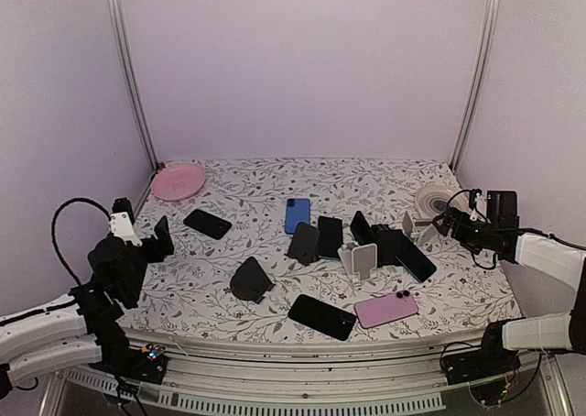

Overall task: Place the phone on the phone stand
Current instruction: Adjust the phone stand at the center of the board.

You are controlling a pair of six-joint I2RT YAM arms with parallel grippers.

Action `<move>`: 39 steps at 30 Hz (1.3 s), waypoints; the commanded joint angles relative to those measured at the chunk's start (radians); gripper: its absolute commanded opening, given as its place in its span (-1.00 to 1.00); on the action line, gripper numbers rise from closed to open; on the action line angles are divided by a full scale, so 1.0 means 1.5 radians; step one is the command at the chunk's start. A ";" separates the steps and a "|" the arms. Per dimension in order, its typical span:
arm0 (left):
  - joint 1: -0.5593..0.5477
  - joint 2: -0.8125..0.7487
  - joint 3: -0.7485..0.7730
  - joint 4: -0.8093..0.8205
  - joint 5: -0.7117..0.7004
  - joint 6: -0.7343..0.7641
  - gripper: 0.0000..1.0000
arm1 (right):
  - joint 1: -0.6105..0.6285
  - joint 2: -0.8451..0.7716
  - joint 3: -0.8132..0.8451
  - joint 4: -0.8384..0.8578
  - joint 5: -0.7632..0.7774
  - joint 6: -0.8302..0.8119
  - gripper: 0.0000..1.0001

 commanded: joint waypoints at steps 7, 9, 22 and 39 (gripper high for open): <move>0.017 0.023 0.025 0.000 0.011 -0.006 0.93 | 0.084 0.037 -0.011 0.018 0.041 0.051 0.99; 0.018 0.023 0.025 0.000 0.012 -0.006 0.93 | 0.092 0.054 -0.009 0.027 0.044 0.058 0.99; 0.020 -0.021 0.011 -0.016 -0.001 -0.023 0.93 | 0.104 0.127 0.047 0.018 0.139 0.094 0.96; 0.024 -0.017 0.007 -0.006 0.022 -0.035 0.93 | 0.094 0.222 0.070 0.081 0.175 0.204 0.41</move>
